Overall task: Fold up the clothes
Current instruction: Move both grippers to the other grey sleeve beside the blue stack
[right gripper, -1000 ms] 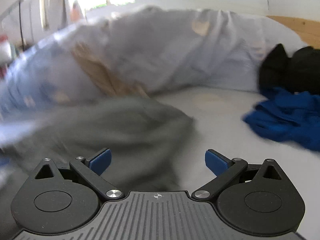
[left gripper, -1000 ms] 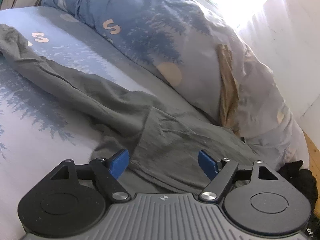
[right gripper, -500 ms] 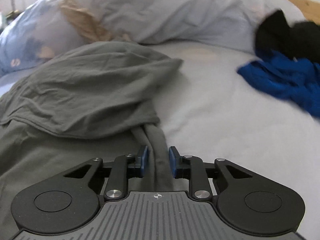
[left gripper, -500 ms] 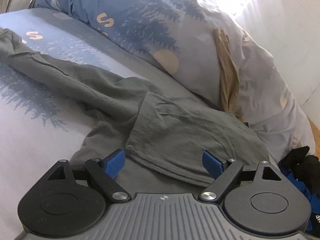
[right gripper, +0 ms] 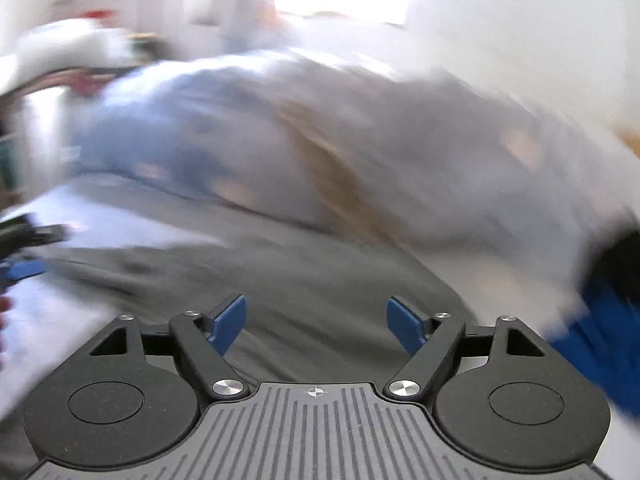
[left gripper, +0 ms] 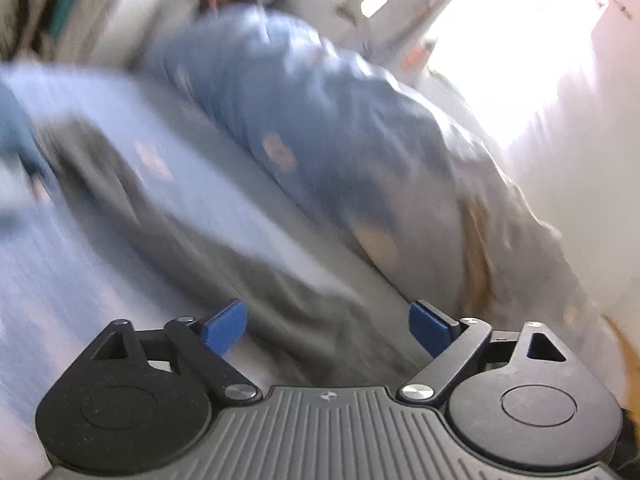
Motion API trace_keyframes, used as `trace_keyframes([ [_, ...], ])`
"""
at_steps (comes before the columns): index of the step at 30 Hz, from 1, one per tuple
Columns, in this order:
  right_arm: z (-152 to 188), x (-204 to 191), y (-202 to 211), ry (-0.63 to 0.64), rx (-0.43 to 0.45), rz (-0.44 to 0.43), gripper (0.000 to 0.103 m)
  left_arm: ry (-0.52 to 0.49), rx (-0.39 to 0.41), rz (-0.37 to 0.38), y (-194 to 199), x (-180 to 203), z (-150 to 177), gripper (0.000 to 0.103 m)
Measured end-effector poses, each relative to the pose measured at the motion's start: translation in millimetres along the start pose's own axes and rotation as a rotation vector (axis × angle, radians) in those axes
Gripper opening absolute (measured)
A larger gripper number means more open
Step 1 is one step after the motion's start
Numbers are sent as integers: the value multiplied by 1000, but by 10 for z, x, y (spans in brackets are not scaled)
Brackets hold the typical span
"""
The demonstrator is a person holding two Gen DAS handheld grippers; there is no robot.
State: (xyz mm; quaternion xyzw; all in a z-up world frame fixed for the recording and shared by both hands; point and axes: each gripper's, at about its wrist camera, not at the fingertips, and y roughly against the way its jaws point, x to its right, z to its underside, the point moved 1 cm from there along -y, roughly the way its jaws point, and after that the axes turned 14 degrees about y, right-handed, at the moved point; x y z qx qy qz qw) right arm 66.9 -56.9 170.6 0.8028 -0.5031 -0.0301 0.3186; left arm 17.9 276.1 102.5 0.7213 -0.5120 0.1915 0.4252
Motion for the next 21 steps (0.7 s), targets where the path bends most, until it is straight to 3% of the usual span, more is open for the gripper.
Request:
trace_keyframes([
  [4, -649, -954, -375, 262, 95, -188, 84, 85, 115, -98, 284, -301, -414, 103],
  [9, -981, -2086, -1059, 494, 127, -356, 83, 254, 225, -228, 565, -882, -826, 103],
  [15, -939, -3210, -1861, 691, 91, -419, 82, 346, 255, -298, 694, -1350, -1012, 103],
  [21, -933, -3912, -2203, 717, 91, -377, 58, 373, 243, -291, 672, -1439, -1045, 103],
])
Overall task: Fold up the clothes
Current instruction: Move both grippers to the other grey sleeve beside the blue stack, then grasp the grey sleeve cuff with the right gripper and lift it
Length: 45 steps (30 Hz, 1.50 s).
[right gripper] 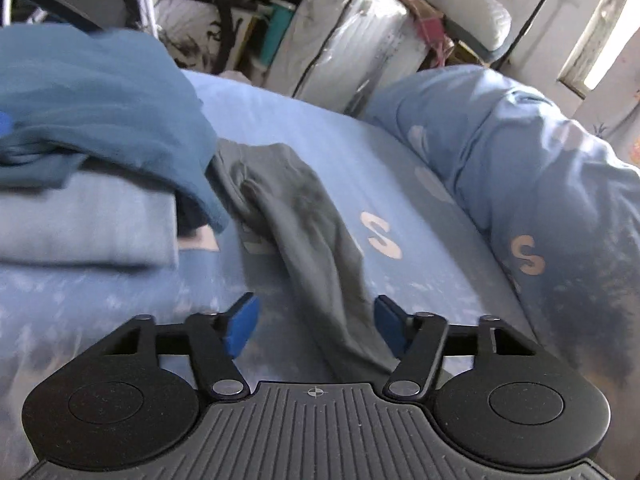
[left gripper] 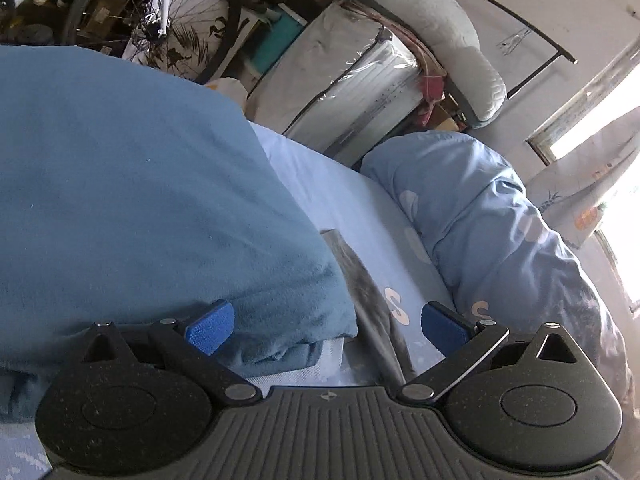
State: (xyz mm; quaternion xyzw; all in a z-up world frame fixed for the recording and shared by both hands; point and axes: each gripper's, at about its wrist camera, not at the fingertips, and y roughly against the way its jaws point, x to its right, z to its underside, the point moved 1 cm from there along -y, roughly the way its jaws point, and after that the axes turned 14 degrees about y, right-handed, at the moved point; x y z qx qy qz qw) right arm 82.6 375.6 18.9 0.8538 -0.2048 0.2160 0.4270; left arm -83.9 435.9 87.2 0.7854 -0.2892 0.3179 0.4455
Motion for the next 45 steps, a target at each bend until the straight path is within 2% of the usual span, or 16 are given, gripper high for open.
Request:
trace_keyframes([
  [2, -7, -10, -166, -14, -45, 1, 29, -12, -2, 0, -28, 19, 9, 103],
  [4, 48, 102, -185, -92, -53, 3, 14, -27, -6, 3, -39, 26, 8, 103],
  [8, 447, 649, 290, -436, 47, 83, 12, -45, -7, 11, -42, 16, -6, 103],
  [12, 1441, 1132, 1281, -962, 153, 236, 12, -72, -27, 33, -61, 77, 66, 103],
  [14, 1984, 1144, 1742, -1175, 137, 277, 16, -84, -46, 53, -71, 136, 137, 103],
  [16, 2293, 1029, 2053, -1196, 70, 329, 18, -130, -66, 65, -89, 226, 247, 103],
  [19, 2294, 845, 2202, -986, -13, 337, 32, -127, -116, 74, -126, 270, 396, 103],
  [22, 1903, 812, 2039, -772, 28, 217, 61, -87, -160, 82, -165, 257, 470, 103],
  [23, 1673, 772, 1918, -666, 51, 175, 65, -81, -158, 83, -163, 258, 470, 103],
  [27, 768, 442, 1271, -306, 120, 6, 65, -53, -73, 94, -52, 255, 358, 103],
  [33, -49, 20, 341, 4, 143, -123, 62, 65, 86, 59, 156, 50, -43, 103],
  [35, -178, -119, 143, 44, 133, -171, 62, 105, 102, 53, 167, -26, -149, 103],
  [40, -369, -153, -163, 16, 144, -174, 58, 174, 87, 38, 120, -217, -275, 103],
  [42, -397, -183, -269, 5, 139, -163, 50, 193, 77, 37, 96, -275, -307, 103],
  [44, -351, -157, -311, -50, 126, -179, 28, 207, 70, 37, 77, -317, -338, 103],
  [45, -337, -150, -332, -67, 120, -181, 25, 208, 71, 39, 73, -320, -349, 103],
])
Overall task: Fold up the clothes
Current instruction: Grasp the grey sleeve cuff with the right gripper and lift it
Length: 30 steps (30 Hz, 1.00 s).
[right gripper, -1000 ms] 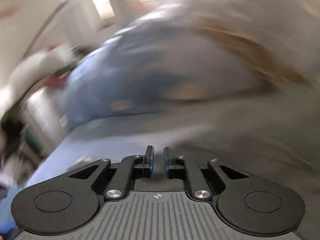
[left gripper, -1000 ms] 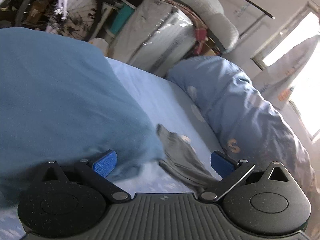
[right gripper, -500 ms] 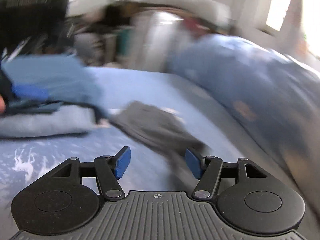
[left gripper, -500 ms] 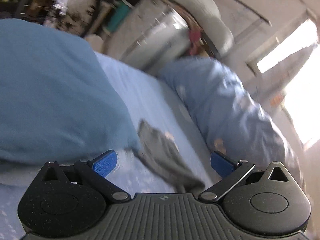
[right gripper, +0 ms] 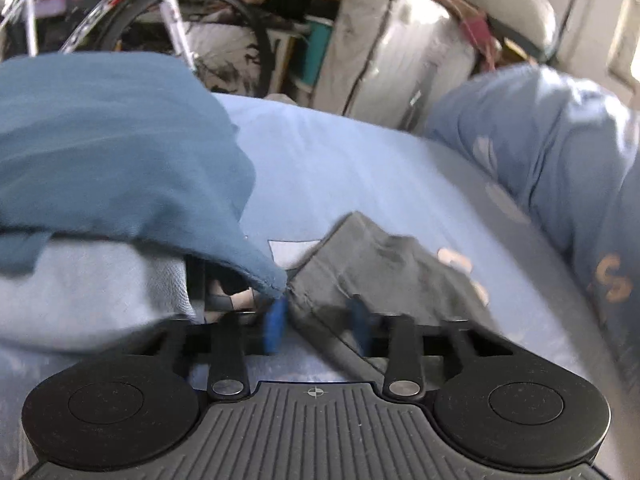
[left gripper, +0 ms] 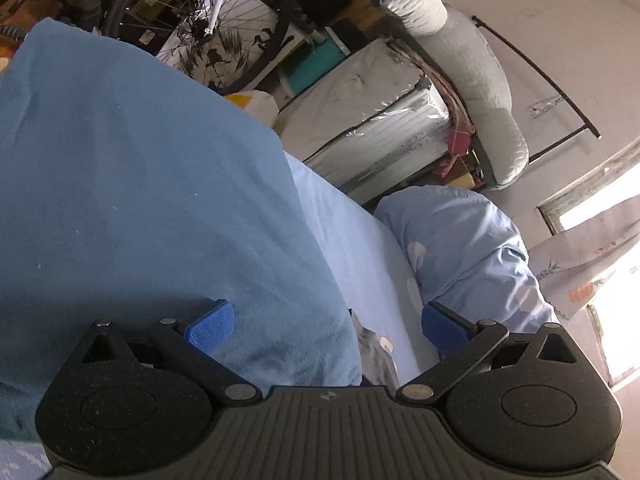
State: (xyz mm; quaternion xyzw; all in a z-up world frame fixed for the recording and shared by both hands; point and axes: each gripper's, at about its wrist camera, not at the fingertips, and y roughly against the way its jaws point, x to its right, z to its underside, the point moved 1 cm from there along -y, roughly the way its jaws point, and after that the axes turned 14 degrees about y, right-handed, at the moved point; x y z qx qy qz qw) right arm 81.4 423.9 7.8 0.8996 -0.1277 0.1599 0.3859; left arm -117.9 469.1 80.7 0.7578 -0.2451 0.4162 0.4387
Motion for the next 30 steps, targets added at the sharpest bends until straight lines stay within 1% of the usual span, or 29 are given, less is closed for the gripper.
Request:
trace_keyframes([
  [1, 14, 11, -16, -17, -5, 3, 15, 0, 1, 1, -5, 0, -10, 103],
  [2, 26, 26, -27, -30, -17, 30, 11, 0, 0, 2, -4, -1, -14, 103],
  [4, 77, 142, -15, -58, -26, 59, 9, 1, -4, 3, -4, -6, -21, 103],
  [5, 99, 186, 57, -86, -20, 80, 8, 1, -9, 4, -6, -8, -23, 103],
  [7, 154, 300, 272, -155, 24, 81, 8, -3, -19, 8, -11, -8, -22, 103],
  [9, 215, 382, 583, -208, 80, 77, 8, -15, -43, 19, -40, 15, -8, 103],
  [10, 245, 409, 755, -225, 108, 73, 8, -28, -71, 30, -68, 36, 13, 103],
  [12, 284, 400, 1062, -215, 150, 66, 8, -58, -136, 57, -127, 77, 71, 103],
  [15, 355, 303, 1497, -173, 188, 52, 8, -119, -270, 106, -245, 160, 235, 103],
  [18, 438, 122, 1719, -99, 180, 40, 8, -116, -364, 148, -313, 179, 335, 103],
  [21, 537, -85, 1905, -45, 177, 30, 8, -76, -447, 179, -382, 157, 409, 103],
  [24, 610, -221, 2023, -29, 180, 25, 8, -94, -504, 144, -467, 137, 543, 103],
  [25, 640, -266, 2061, -19, 182, 31, 8, -96, -514, 123, -497, 119, 586, 100],
  [27, 698, -326, 2123, -36, 186, 26, 8, -99, -524, 90, -541, 88, 648, 82],
  [28, 733, -333, 2146, -51, 187, 27, 8, -104, -530, 73, -551, 89, 676, 66],
  [29, 767, -340, 2169, -67, 189, 28, 8, -111, -536, 55, -556, 96, 704, 55],
  [30, 801, -345, 2192, -82, 191, 30, 8, -118, -542, 37, -561, 104, 732, 52],
])
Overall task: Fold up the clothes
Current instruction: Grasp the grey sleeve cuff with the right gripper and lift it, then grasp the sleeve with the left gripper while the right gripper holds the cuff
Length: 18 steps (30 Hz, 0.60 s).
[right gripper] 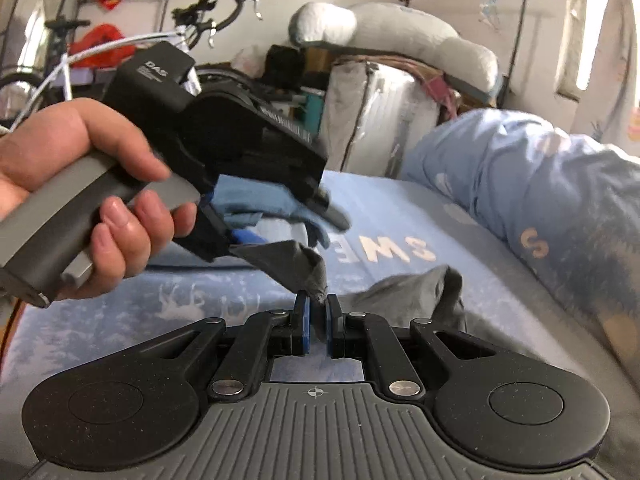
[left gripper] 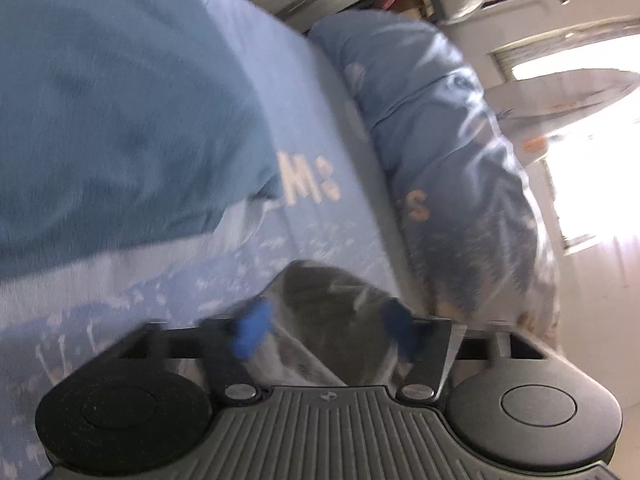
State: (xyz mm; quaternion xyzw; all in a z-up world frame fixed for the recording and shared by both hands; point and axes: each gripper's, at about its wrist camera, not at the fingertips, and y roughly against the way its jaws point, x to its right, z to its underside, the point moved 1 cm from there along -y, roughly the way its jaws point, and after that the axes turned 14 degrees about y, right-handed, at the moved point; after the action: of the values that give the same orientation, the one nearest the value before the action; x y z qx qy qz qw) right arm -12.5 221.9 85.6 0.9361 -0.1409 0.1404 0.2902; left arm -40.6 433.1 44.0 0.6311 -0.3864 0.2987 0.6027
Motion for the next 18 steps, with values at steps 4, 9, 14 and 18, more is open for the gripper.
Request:
trace_keyframes([
  [4, 91, 49, 95, -57, 20, 31, 9, -13, -16, 8, -23, 100, 129, 22],
  [9, 135, 144, 191, -112, 43, 67, 9, -15, 29, -64, 99, 85, 213, 29],
  [14, 50, 281, 144, -119, 40, 119, 9, 217, 46, -104, 225, -272, 265, 71],
  [18, -14, 309, 65, -134, 51, 127, 9, 350, -38, -4, 227, -379, 303, 77],
])
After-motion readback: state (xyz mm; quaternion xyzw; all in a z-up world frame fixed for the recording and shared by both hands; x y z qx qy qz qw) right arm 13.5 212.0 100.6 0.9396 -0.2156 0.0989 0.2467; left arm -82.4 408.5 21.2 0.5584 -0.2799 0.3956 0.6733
